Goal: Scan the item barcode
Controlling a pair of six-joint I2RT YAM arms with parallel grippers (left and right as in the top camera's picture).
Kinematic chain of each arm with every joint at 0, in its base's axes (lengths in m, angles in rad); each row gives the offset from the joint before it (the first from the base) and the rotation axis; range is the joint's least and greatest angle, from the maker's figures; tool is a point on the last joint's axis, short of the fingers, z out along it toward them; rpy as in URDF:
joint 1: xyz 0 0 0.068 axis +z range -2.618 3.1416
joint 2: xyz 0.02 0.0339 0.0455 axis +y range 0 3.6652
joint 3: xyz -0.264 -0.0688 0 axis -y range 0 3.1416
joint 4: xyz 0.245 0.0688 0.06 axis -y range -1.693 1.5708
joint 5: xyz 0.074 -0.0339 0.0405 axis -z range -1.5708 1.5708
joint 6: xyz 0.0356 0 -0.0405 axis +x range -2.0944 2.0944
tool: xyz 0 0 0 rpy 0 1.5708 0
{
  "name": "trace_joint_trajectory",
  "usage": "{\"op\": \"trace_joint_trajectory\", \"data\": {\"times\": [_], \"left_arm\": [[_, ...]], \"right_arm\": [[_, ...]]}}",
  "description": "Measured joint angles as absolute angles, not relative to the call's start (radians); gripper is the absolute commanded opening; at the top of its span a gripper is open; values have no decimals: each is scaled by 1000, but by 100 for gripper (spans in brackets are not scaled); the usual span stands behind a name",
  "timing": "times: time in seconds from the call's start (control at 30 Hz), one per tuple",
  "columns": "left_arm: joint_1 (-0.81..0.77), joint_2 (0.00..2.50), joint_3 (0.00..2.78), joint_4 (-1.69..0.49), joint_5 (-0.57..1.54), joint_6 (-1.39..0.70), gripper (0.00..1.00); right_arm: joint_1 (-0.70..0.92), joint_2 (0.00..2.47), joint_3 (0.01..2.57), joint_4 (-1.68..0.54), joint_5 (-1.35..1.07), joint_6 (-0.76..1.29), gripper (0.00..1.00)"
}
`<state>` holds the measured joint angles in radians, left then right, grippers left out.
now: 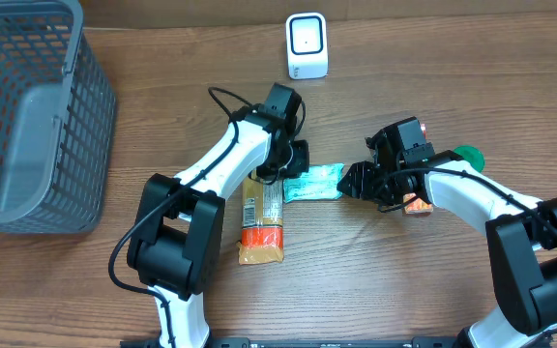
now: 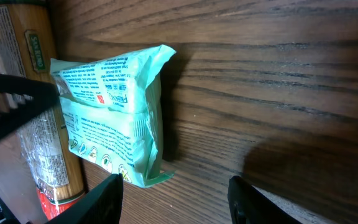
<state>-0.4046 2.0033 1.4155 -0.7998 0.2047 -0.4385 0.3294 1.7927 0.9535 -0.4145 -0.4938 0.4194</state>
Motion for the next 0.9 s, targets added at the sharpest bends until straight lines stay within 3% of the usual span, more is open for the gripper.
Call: {"op": "trace_joint_trajectory", "data": {"times": [0.63,0.9], "left_arm": [[-415,1994,1320,-670,118,-469,4],[-442,1988,1308,-639,103,-472,4]], "right_arm": [[330,1793,953,-413,-493,422,56],[329,1793,953,-410,-494,437,62]]}}
